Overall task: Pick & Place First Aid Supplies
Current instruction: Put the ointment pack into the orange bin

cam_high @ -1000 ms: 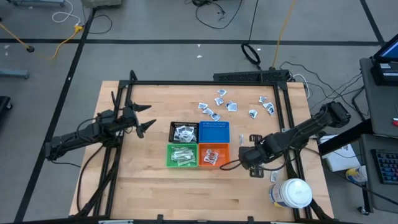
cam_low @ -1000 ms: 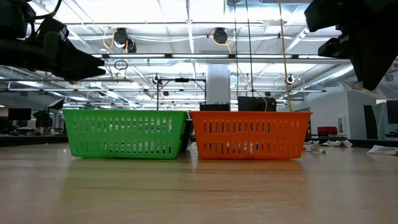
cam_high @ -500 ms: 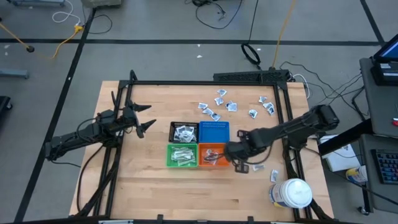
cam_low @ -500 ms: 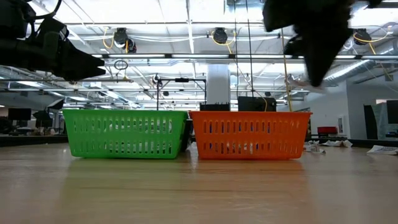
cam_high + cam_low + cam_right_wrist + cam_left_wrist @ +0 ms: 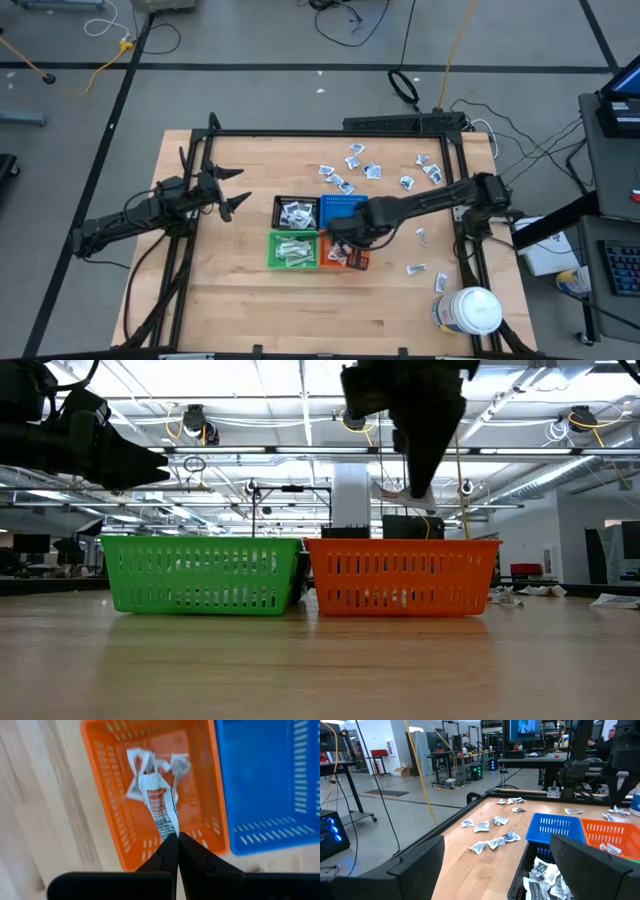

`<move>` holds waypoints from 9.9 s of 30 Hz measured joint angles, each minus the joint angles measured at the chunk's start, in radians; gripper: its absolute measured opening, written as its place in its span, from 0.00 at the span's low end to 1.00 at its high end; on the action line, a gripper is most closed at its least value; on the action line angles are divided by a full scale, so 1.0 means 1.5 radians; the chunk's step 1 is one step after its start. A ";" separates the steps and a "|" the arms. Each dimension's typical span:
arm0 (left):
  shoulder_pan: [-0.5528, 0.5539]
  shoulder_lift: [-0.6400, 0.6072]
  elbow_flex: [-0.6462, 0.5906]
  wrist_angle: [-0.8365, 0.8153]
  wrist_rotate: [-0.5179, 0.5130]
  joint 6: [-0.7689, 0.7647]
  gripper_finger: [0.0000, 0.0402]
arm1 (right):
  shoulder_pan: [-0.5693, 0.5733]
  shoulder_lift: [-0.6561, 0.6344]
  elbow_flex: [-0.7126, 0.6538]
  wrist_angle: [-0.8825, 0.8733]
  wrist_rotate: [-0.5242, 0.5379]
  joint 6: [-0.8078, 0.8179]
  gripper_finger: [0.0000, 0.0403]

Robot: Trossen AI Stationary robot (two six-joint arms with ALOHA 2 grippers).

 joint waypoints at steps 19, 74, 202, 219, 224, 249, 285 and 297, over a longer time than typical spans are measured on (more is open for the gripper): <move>0.000 0.000 0.000 0.000 0.000 0.000 0.91 | -0.001 0.089 0.010 0.054 0.002 -0.007 0.00; 0.000 0.000 0.000 0.000 0.000 0.000 0.91 | 0.127 -0.275 -0.398 0.060 -0.007 -0.065 0.40; 0.000 0.000 0.000 0.000 0.000 0.000 0.91 | -0.036 0.122 0.087 -0.042 -0.103 -0.089 0.01; 0.000 0.000 0.000 0.000 0.000 0.000 0.91 | -0.036 0.121 0.003 0.058 -0.102 -0.103 0.02; 0.000 0.000 0.000 0.000 0.000 0.000 0.91 | -0.036 0.121 0.003 0.053 -0.103 -0.082 0.16; 0.000 0.000 0.000 0.000 0.000 0.000 0.91 | -0.049 0.059 0.003 0.050 -0.102 -0.008 0.45; 0.000 0.000 0.000 0.000 0.000 0.000 0.91 | 0.031 -0.183 -0.345 0.075 -0.141 0.601 0.45; 0.000 0.000 0.000 0.000 0.000 0.000 0.91 | 0.121 -0.246 -0.456 0.057 -0.244 0.778 0.45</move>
